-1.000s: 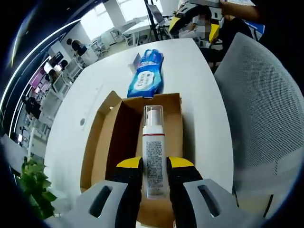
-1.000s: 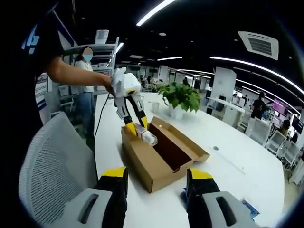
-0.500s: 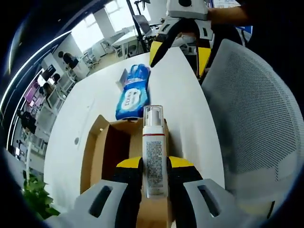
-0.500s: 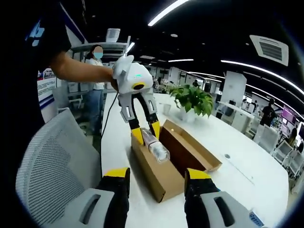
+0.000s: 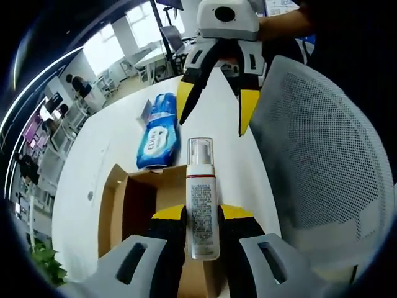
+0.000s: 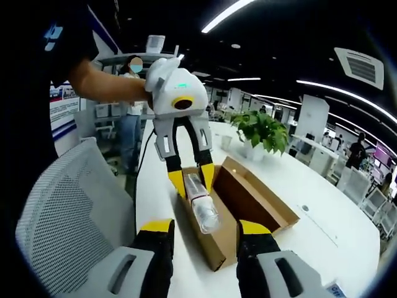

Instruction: Operate the shoe box by opening the lid, removing the specified soft item, and placing it in the target area until the item is outside and the box remains undamaged.

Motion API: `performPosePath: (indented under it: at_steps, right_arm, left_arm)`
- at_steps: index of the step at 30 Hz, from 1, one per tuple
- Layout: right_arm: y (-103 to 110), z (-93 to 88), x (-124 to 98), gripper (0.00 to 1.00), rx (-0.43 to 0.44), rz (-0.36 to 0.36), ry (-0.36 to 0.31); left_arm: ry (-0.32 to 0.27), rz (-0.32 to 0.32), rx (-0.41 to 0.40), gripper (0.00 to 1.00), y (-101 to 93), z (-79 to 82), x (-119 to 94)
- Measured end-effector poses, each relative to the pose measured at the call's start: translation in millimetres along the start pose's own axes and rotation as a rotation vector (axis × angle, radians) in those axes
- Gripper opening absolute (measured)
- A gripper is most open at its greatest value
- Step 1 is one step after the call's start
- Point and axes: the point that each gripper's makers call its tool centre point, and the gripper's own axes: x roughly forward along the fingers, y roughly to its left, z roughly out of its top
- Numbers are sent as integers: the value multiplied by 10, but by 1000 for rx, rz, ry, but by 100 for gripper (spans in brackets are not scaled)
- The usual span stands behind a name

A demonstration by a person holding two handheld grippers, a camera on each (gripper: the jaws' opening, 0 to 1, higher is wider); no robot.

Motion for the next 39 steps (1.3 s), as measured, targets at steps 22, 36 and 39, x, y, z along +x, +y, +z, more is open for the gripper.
performPosePath:
  at_steps: [22, 36, 39]
  right_arm:
    - [124, -29, 65, 20, -23, 57, 20]
    - [168, -32, 53, 15, -60, 64, 40]
    - [152, -26, 46, 15, -69, 57, 45]
  left_arm:
    - [-138, -84, 23, 19, -193, 295, 60]
    - [-135, -71, 53, 20, -190, 272, 130]
    - [-140, -63, 46, 20, -173, 290, 134]
